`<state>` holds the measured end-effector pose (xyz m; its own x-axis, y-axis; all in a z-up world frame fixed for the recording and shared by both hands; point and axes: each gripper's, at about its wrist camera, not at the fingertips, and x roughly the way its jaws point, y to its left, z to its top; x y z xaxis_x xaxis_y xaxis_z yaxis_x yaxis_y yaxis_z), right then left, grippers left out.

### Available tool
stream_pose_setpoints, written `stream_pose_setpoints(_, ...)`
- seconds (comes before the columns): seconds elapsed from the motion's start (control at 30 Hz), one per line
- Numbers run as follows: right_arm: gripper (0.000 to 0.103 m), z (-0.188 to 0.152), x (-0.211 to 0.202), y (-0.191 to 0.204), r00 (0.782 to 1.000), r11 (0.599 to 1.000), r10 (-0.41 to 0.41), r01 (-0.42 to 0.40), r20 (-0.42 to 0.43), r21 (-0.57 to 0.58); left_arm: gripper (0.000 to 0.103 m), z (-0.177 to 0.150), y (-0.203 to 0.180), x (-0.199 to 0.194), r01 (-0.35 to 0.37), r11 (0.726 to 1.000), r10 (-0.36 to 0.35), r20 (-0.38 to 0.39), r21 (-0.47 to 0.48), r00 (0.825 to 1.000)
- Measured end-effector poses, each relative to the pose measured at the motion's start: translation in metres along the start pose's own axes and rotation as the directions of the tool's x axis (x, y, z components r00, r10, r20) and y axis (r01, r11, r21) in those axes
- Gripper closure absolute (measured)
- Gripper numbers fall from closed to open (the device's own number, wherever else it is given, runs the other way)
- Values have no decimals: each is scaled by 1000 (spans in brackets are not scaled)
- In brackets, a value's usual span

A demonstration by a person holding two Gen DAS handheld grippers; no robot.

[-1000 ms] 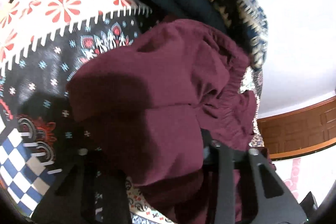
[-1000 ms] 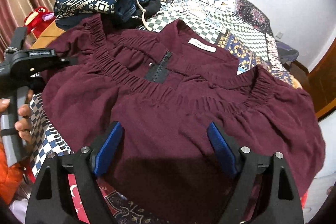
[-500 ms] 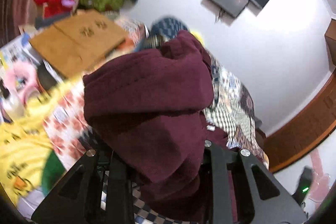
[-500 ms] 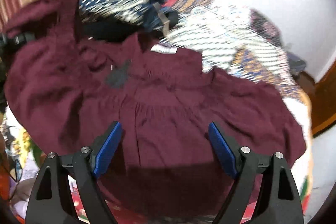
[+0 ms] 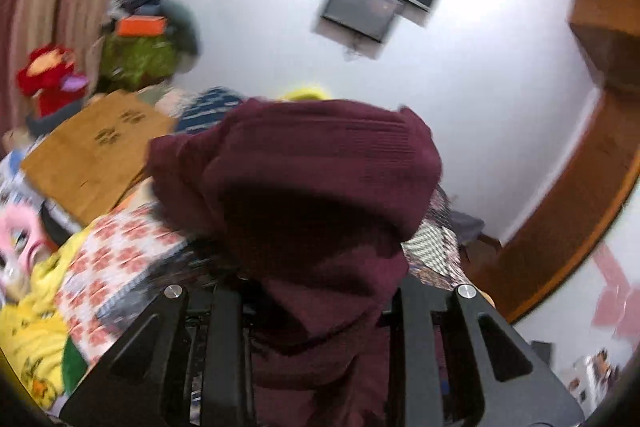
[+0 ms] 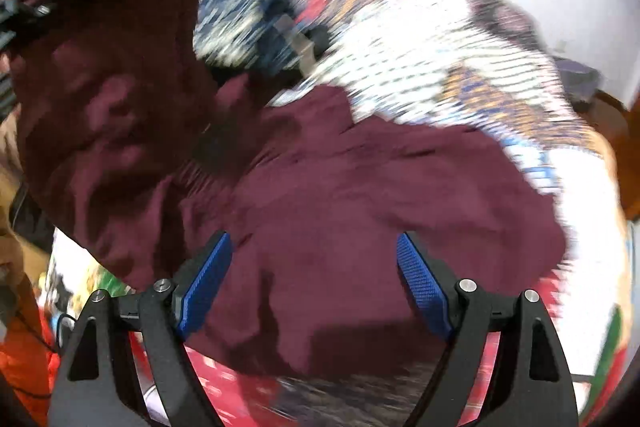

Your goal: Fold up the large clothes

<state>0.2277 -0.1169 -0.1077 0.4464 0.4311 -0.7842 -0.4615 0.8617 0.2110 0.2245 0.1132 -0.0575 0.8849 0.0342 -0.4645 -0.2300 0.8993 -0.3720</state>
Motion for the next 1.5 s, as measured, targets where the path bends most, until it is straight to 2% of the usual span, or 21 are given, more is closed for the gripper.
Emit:
stream_pose_setpoints(0.1,21,-7,-35,-36,992,994,-92,86,82,70,77,-7,-60,29,65,994,-61,-44,90,997)
stream_pose_setpoints(0.17,21,-11,-53,-62,982,981,-155,140,105,135,77,-21,-95,47,92,984,-80,-83,151,993)
stream_pose_setpoints(0.23,21,-20,-68,-85,972,963,-203,177,116,204,77,-44,-130,67,105,965,-77,-123,240,989)
stream_pose_setpoints(0.33,21,-33,-82,-112,963,937,-244,203,115,284,77,-93,-176,93,122,912,-37,-219,391,975)
stream_pose_setpoints(0.4,21,-42,-87,-125,959,922,-261,213,111,324,76,-132,-194,111,159,863,2,-319,479,948)
stream_pose_setpoints(0.53,21,-52,-92,-135,957,908,-273,221,101,357,65,-180,-198,120,258,804,28,-467,536,884)
stream_pose_setpoints(0.6,21,-56,-97,-141,956,905,-275,223,99,362,61,-184,-199,113,272,786,33,-477,555,878)
stream_pose_setpoints(0.67,21,-55,-100,-142,957,906,-270,217,104,363,51,-177,-197,107,297,786,19,-502,542,865)
stream_pose_setpoints(0.7,21,-54,-99,-143,958,908,-267,213,107,361,47,-173,-196,103,327,792,-2,-532,516,846)
stream_pose_setpoints(0.73,21,-52,-100,-141,958,911,-262,207,113,357,38,-169,-194,99,369,799,-42,-568,475,822)
stream_pose_setpoints(0.77,21,-50,-102,-138,959,915,-254,198,122,352,34,-168,-192,90,404,802,-84,-586,441,806)
stream_pose_setpoints(0.83,21,-50,-109,-131,960,924,-239,180,143,337,33,-159,-185,76,432,796,-133,-574,424,808)
stream_pose_setpoints(0.93,21,-38,-112,-119,957,941,-225,164,184,295,33,-146,-178,57,439,790,-151,-558,428,816)
stream_pose_setpoints(1.03,21,-24,-110,-103,958,961,-208,162,198,225,29,-124,-155,47,396,828,-152,-522,397,840)
stream_pose_setpoints(1.13,21,-8,-104,-88,963,978,-175,146,204,151,23,-96,-118,39,333,880,-148,-470,340,870)
stream_pose_setpoints(1.17,21,-2,-99,-82,966,983,-157,134,203,126,22,-89,-108,45,308,891,-135,-453,333,881)
stream_pose_setpoints(1.2,21,3,-95,-78,970,988,-137,118,200,104,22,-83,-95,46,258,906,-99,-425,334,900)
stream_pose_setpoints(1.27,21,11,-84,-71,978,993,-102,90,184,70,21,-78,-78,50,195,918,-41,-405,345,913)
stream_pose_setpoints(1.33,21,17,-71,-68,984,996,-80,74,159,43,21,-80,-60,56,152,927,5,-415,344,910)
stream_pose_setpoints(1.4,21,21,-58,-71,990,997,-78,74,120,34,21,-89,-46,63,135,930,37,-453,343,891)
stream_pose_setpoints(1.5,21,23,-39,-88,992,991,-118,115,50,65,21,-113,-31,72,109,922,99,-497,372,862)
